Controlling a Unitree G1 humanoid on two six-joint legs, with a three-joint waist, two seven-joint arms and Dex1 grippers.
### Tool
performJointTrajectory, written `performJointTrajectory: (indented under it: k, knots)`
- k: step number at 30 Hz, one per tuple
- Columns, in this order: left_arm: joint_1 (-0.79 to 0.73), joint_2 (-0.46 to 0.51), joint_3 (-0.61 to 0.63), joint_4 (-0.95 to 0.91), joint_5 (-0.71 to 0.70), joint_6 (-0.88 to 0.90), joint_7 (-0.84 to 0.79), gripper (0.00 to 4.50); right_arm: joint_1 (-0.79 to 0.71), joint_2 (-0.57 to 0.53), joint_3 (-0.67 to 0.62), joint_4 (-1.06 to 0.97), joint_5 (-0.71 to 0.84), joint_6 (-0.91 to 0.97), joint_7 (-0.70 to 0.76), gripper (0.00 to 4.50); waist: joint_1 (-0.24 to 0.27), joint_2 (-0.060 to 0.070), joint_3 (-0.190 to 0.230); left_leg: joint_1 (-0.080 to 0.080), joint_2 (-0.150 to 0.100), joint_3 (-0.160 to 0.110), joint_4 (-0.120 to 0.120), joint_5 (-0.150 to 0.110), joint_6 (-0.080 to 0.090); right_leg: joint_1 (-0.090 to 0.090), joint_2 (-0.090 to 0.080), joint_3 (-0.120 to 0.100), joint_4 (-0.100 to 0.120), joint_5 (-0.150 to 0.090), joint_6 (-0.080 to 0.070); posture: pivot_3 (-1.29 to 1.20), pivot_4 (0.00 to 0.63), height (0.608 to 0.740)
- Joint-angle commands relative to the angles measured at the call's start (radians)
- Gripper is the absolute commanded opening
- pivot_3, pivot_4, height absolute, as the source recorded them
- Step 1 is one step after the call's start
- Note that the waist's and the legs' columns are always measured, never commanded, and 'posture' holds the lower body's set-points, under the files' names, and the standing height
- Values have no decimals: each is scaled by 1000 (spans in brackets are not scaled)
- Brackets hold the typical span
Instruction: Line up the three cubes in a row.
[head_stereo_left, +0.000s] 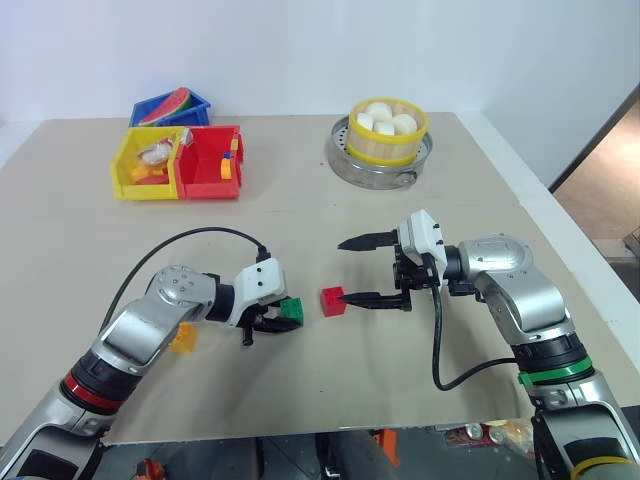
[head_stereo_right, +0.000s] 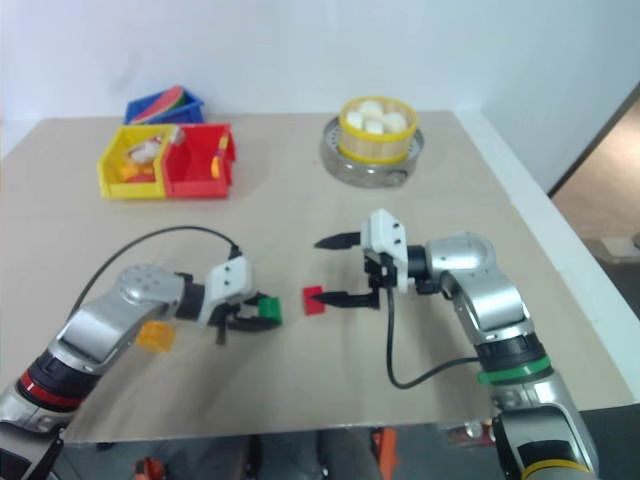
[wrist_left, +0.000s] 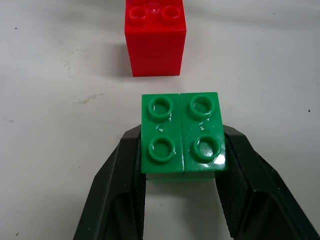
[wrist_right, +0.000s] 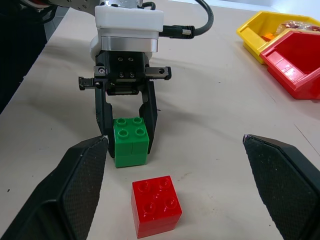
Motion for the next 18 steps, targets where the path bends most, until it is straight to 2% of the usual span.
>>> performJointTrajectory:
  k: [1,15,17,18]
  knots:
    - [-4,-1,12,-11,10,-7,10,1321,1,-7,-13,-34,2,-17,4,4500,0,0,0,0,0,0,0,0,0,0,0,0,0,0,0,0,150,740]
    - [-11,-18,3,12,14,24,26,1321,19,-15,-18,-31,-11,-38,2,4500,0,0,0,0,0,0,0,0,0,0,0,0,0,0,0,0,150,740]
    - [-22,-25,4,23,31,27,45,2402,19,-16,-17,-31,-13,-40,2,4500,1,0,0,1,0,0,0,0,0,1,0,0,0,0,0,0,150,740]
    - [-27,-25,4,26,37,26,47,2736,19,-17,-17,-30,-14,-41,2,4500,1,0,0,1,0,0,0,0,0,1,0,0,0,0,0,0,150,740]
